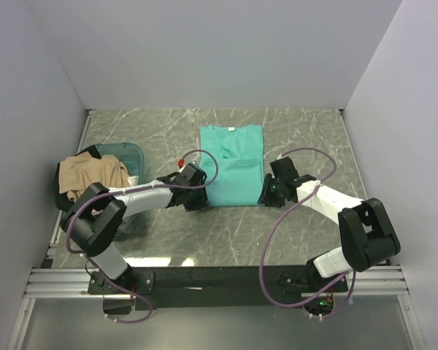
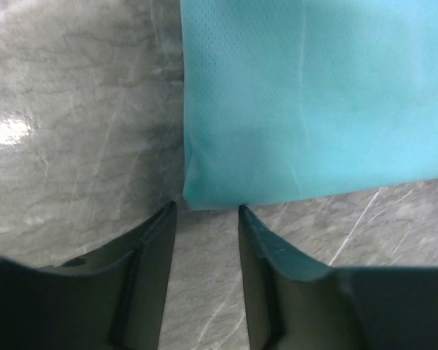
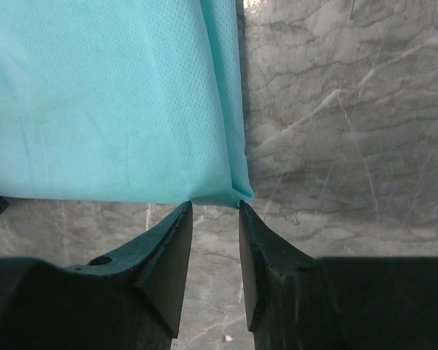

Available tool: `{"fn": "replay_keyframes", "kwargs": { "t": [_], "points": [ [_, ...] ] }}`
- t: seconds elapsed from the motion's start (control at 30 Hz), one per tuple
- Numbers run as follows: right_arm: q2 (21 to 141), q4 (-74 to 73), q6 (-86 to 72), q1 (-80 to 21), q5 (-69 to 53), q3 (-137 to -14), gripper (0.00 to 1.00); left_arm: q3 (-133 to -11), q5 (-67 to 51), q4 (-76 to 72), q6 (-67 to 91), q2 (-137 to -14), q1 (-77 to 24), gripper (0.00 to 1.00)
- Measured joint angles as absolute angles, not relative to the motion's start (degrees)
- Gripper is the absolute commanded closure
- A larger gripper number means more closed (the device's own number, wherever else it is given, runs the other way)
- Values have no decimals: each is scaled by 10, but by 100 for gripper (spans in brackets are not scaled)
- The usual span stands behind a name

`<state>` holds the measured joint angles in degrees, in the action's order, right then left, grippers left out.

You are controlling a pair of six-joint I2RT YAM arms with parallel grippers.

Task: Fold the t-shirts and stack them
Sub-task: Fold the tshirt

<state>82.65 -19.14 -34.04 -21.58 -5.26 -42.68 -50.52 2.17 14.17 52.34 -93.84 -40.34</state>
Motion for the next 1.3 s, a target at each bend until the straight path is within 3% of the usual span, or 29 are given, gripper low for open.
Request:
{"fn": "replay_keyframes", "kwargs": {
  "t": [0.13,0.2,0.23,0.33,0.47,0.77,1.3],
  "points": [
    [834,-184,-340,-216,-50,-426,66,-507,22,140,524,-945,-406,67],
    [841,-178,-341,-216,-48,-425,67,-517,23,143,528,-955,-406,75],
    [846,-175,-341,-216,-46,-424,69,-522,23,143,529,-961,-406,84],
    [856,-171,-339,-216,-42,-422,85,-537,24,143,534,-978,-407,99],
    [856,-168,-340,-216,-41,-416,100,-540,25,143,533,-979,-408,99],
    [815,-163,-337,-217,-50,-379,100,-504,40,144,532,-941,-424,99],
    [562,-326,-366,-300,-61,-304,100,-453,65,241,556,-772,-532,99]
  ]
}}
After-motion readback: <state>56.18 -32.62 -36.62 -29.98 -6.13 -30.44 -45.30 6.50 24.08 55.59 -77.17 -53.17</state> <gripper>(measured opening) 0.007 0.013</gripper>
